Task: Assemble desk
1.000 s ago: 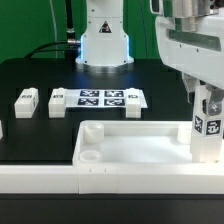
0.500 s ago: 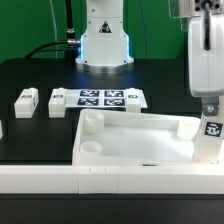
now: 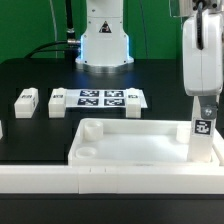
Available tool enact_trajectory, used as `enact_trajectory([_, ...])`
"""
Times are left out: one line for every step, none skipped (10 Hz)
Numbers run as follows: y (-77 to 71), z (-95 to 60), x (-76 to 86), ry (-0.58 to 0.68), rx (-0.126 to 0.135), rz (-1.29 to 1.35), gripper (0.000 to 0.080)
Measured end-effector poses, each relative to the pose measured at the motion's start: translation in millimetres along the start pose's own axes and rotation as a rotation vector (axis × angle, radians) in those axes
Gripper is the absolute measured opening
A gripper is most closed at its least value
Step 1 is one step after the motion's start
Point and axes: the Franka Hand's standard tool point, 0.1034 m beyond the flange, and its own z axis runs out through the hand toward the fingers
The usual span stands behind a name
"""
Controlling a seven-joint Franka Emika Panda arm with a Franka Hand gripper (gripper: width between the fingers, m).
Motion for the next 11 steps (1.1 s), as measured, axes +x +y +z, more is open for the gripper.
enact_trajectory([0.3,-3.2,-3.6,-0.004,0.003,-0.006,0.0615])
enact_trajectory([0.5,-15.5,-12.5,-0.018,0.016,-0.024,0.0639])
enact_trajectory([-0.2,-31.5,-18.9,-0.034,0.031,-0.043,0.0648])
enact_trajectory([-1.2,-48.6,-23.6,-0.05,0.047,-0.055,0.0648])
enact_trajectory([-2.7,-55.9,-25.5,-0.057,0.056,-0.058,0.0648])
enact_trajectory([-1.8,-52.6,-24.9,-0.054,0.052,-0.059,0.0649])
enact_trajectory([-1.8,-52.4,-25.0,-0.054,0.052,-0.06,0.0649])
enact_trajectory([-1.8,-52.4,-25.1,-0.054,0.052,-0.061,0.0649])
enact_trajectory([-1.7,-52.3,-25.1,-0.054,0.052,-0.062,0.0649])
enact_trajectory([-1.7,-52.2,-25.2,-0.054,0.052,-0.062,0.0649])
enact_trajectory([-1.6,-53.8,-24.2,-0.054,0.058,-0.107,0.0649])
